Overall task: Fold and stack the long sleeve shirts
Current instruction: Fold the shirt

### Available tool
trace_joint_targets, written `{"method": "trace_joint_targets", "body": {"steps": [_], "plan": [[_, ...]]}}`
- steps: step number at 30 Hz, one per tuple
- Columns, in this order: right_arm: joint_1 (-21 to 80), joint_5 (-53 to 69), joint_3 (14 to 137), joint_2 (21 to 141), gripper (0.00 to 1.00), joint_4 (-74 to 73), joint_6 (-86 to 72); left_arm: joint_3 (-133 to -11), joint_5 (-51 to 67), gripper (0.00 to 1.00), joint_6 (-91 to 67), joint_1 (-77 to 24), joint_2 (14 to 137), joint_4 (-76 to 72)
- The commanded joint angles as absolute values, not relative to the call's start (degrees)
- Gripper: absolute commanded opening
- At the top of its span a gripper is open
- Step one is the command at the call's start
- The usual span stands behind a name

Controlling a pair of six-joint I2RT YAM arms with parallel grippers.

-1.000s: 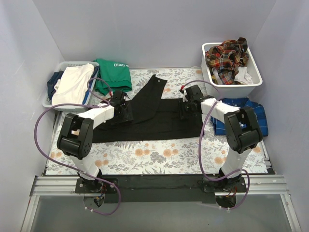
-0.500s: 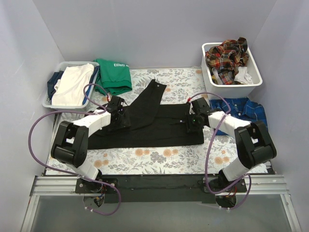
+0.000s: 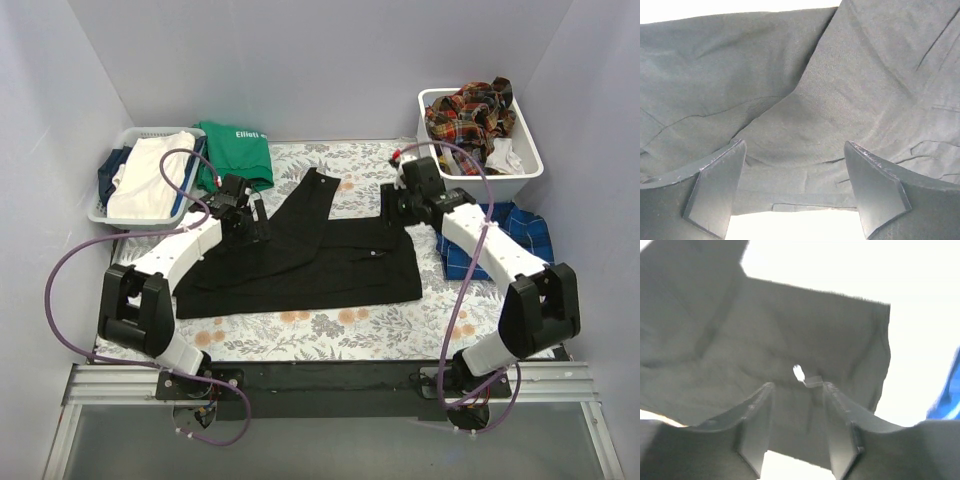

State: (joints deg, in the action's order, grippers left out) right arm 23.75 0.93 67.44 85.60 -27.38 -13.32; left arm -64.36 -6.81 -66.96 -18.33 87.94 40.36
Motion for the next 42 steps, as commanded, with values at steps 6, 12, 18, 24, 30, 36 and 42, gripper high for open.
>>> {"method": "trace_joint_targets", "body": {"steps": [6,12,18,24,30,36,42], "plan": [[23.64,4.30,93.76,110.02,0.99,-29.18,-9.75,-56.97,1.12,0.79,-65.22,-8.56,82.80,38.16],[23.12,7.82,106.08,120.75,0.99,-29.27,-14.58,-55.02,7.47,0.77,-63.45,-4.22,81.39,37.88],[22.85,7.91,111.26,125.24,0.96,-29.09,-18.37,-52.12,8.96,0.74,-63.98,-3.96,81.21,38.06],[21.71,8.79,113.29,127.61,0.93,-28.92,-19.95,-50.98,7.39,0.70,-64.16,-3.96,82.35,39.28],[21.18,10.37,114.61,130.25,0.90,-29.09,-20.65,-51.94,2.47,0.70,-65.65,-3.96,83.84,41.48],[21.18,10.99,116.63,132.97,0.88,-29.09,-20.92,-51.94,4.39,0.63,-66.97,-3.60,86.31,42.02],[21.18,10.54,120.32,137.46,0.86,-28.31,-20.21,-52.03,7.12,0.53,-67.76,-3.43,87.54,41.40]]}}
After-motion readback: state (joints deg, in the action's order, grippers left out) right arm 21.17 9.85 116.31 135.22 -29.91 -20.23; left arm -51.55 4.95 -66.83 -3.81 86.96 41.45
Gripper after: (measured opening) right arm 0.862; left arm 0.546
